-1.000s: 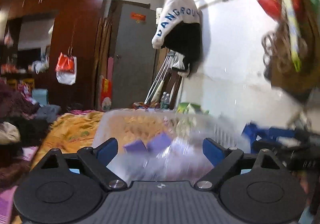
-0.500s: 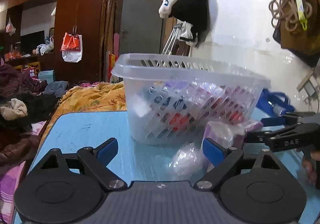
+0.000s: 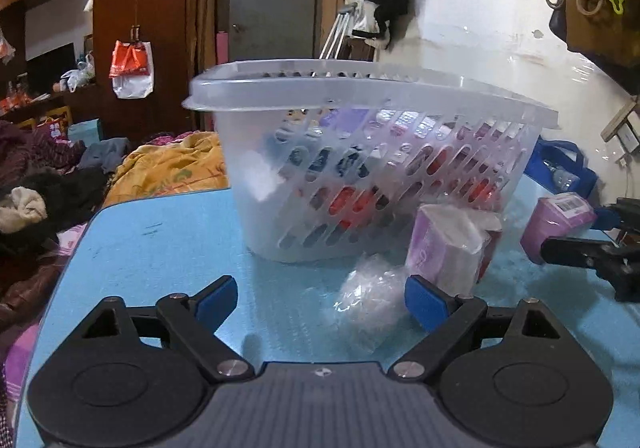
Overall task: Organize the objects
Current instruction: 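Grasp a purple barcode box with right tool while left grasps a small clear bag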
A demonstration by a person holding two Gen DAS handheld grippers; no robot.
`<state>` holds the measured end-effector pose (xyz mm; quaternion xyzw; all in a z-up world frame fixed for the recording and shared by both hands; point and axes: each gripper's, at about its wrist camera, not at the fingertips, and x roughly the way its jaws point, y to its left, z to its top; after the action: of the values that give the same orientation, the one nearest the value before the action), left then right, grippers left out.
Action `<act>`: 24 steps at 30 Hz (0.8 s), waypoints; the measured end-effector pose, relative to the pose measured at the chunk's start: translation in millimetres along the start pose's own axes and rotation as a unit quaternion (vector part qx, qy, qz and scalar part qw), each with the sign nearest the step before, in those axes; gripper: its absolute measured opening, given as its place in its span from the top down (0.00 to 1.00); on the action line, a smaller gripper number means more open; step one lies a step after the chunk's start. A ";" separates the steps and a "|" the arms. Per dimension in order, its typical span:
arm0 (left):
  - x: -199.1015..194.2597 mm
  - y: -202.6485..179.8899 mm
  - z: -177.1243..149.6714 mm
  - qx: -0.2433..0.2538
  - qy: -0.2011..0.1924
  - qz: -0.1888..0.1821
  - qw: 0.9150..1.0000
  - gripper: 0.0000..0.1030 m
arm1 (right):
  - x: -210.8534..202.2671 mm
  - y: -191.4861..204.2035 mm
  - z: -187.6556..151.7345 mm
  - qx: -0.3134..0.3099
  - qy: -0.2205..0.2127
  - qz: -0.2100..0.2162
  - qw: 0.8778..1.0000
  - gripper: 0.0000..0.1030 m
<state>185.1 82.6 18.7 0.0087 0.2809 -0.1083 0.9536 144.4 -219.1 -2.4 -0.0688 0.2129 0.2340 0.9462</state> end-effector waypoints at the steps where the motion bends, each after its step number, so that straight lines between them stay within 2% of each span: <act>1: 1.9 -2.5 0.8 0.003 0.000 0.000 1.000 0.10 | -0.8 2.0 0.2 -0.004 -0.003 -0.003 1.000 0.34; 6: 10.7 -12.6 3.1 0.005 0.009 -0.005 1.000 0.15 | 1.1 1.7 4.3 0.003 -0.008 0.000 1.000 0.34; 7: 12.3 -14.5 1.7 0.009 0.012 -0.005 1.000 0.19 | 0.7 0.7 3.9 0.007 -0.010 0.001 1.000 0.34; 8: 13.4 -16.1 1.3 0.012 0.016 -0.005 1.000 0.32 | 0.2 -0.5 3.1 0.011 -0.013 0.002 1.000 0.34; 10: 9.5 -16.0 -0.1 0.009 0.010 -0.007 1.000 0.50 | -0.2 -1.2 2.2 0.015 -0.014 0.006 1.000 0.34; 11: 7.5 -16.3 -0.9 0.009 0.008 -0.006 1.000 0.53 | -0.5 -0.8 2.3 0.015 -0.017 0.004 1.000 0.34; 16: 7.2 -18.6 -1.1 0.015 0.012 -0.007 1.000 0.53 | -1.1 7.1 1.7 -0.003 -0.022 -0.006 1.000 0.34; 19: 15.3 -20.2 -0.6 0.020 0.038 -0.002 0.999 0.51 | -0.2 5.1 1.8 0.002 -0.021 -0.004 1.000 0.34; 22: 11.6 -23.3 -2.0 0.028 0.030 0.002 0.999 0.53 | -0.7 1.3 1.0 0.010 -0.022 0.002 1.000 0.34; 24: 4.9 -22.4 -2.6 0.023 0.012 0.006 1.000 0.53 | -1.8 0.4 0.4 0.012 -0.027 0.005 1.000 0.34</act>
<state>183.0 59.9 14.9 0.0338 0.2895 -0.1087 0.9504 142.9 -219.5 -1.2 -0.0498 0.1907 0.2383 0.9510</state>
